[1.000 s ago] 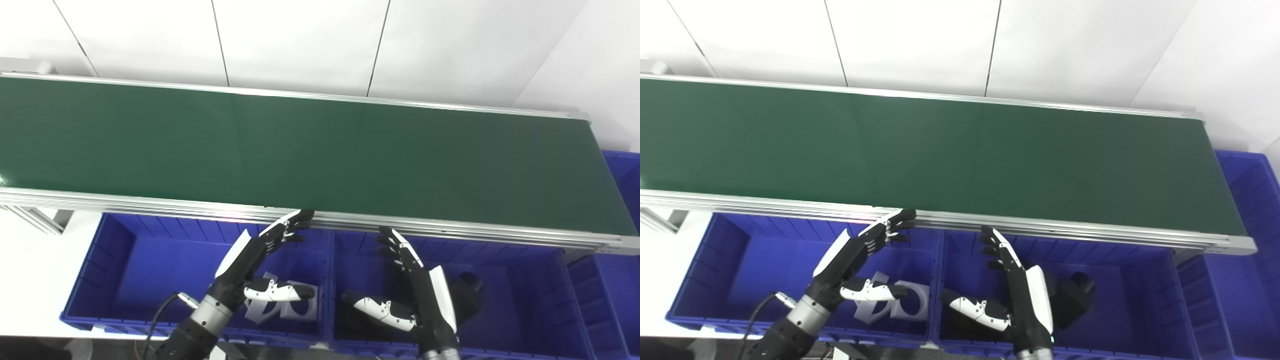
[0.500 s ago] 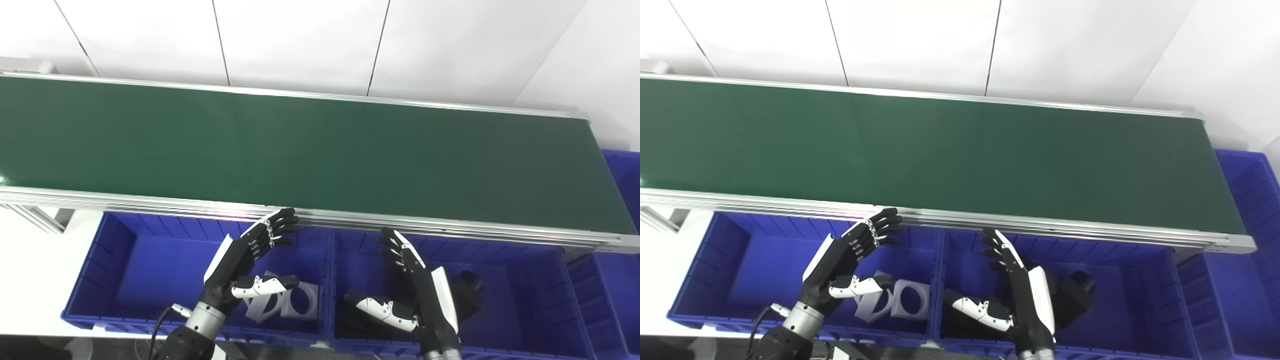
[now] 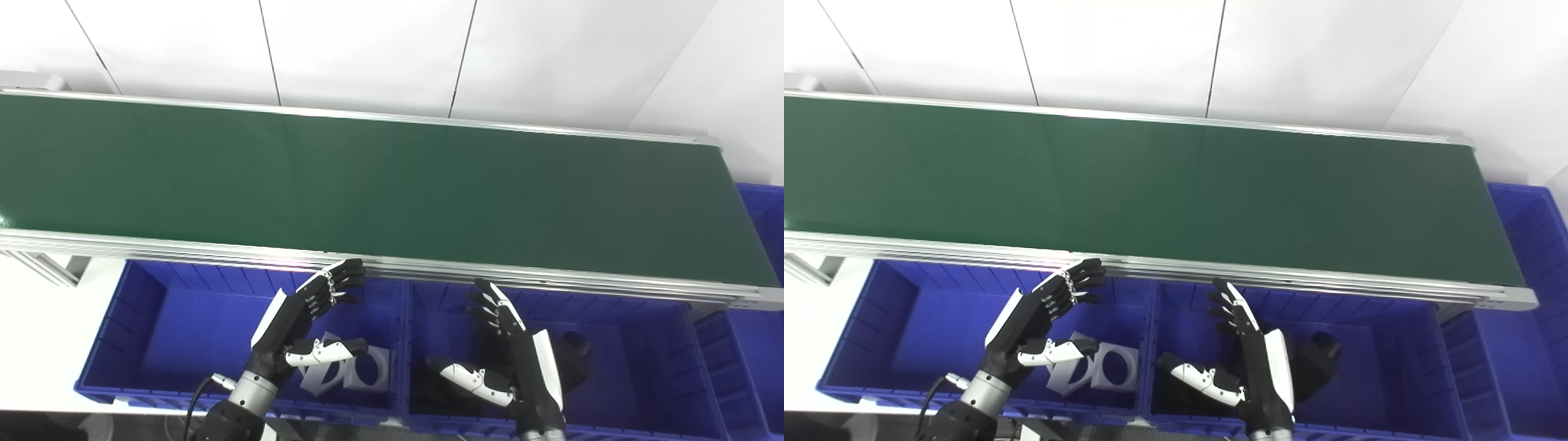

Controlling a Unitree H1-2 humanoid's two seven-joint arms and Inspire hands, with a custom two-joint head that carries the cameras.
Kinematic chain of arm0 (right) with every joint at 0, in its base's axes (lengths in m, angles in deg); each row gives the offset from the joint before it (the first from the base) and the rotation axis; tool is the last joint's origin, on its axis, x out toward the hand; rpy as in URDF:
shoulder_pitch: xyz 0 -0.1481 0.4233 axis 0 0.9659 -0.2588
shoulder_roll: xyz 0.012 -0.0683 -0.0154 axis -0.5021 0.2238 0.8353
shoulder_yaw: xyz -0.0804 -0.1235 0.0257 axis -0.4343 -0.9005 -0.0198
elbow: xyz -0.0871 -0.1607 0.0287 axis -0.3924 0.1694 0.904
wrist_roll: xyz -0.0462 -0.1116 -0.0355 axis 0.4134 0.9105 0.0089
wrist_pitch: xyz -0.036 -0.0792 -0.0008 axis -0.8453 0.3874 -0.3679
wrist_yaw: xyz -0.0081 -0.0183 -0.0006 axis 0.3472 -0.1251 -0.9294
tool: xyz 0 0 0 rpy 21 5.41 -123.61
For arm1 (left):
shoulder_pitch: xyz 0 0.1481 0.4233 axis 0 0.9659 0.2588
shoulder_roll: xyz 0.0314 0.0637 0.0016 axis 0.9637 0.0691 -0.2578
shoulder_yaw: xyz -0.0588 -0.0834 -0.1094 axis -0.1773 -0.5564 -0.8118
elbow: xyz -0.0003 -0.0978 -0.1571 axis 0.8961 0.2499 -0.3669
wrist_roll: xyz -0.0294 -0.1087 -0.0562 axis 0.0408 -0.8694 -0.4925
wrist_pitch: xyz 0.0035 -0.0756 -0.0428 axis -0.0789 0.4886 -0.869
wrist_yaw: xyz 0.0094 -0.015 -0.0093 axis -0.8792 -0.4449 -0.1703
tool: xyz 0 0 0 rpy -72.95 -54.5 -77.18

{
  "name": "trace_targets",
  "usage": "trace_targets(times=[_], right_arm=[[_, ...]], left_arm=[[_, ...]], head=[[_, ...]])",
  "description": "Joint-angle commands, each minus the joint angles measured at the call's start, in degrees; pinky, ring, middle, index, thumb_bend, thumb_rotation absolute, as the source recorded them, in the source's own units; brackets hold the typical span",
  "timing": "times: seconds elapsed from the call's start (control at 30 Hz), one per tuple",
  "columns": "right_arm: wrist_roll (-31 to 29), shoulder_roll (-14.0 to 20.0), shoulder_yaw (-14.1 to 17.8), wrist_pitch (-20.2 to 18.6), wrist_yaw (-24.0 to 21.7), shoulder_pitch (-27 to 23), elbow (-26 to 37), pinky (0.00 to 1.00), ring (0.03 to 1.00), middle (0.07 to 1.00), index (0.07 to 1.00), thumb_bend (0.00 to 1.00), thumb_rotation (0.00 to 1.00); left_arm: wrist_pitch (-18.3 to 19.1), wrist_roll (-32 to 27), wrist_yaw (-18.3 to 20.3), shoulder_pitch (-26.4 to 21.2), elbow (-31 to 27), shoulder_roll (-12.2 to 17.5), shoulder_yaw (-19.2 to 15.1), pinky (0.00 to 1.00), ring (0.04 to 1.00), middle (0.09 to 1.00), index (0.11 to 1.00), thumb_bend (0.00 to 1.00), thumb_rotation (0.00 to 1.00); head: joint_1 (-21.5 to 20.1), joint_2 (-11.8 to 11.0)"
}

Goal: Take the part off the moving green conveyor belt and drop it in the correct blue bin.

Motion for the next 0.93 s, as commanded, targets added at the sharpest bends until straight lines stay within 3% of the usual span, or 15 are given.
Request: trace_targets(times=[0.0, 0.9], right_arm=[[-0.3, -0.2, -0.2, 3.2, 0.8, -0.3, 1.0, 0.70, 0.779, 0.828, 0.894, 0.67, 0.34], [0.5, -0.5, -0.4, 3.7, 1.5, -0.4, 0.6, 0.69, 0.773, 0.821, 0.890, 0.67, 0.33]], left_arm=[[-2.3, 0.6, -0.4, -0.3, -0.7, 0.1, 0.1, 0.72, 0.808, 0.834, 0.832, 0.76, 0.32], [-2.3, -0.3, 0.4, -0.5, -0.7, -0.3, -0.9, 0.72, 0.804, 0.837, 0.829, 0.74, 0.27]], head=[[0.0, 0.0], [-0.2, 0.0]])
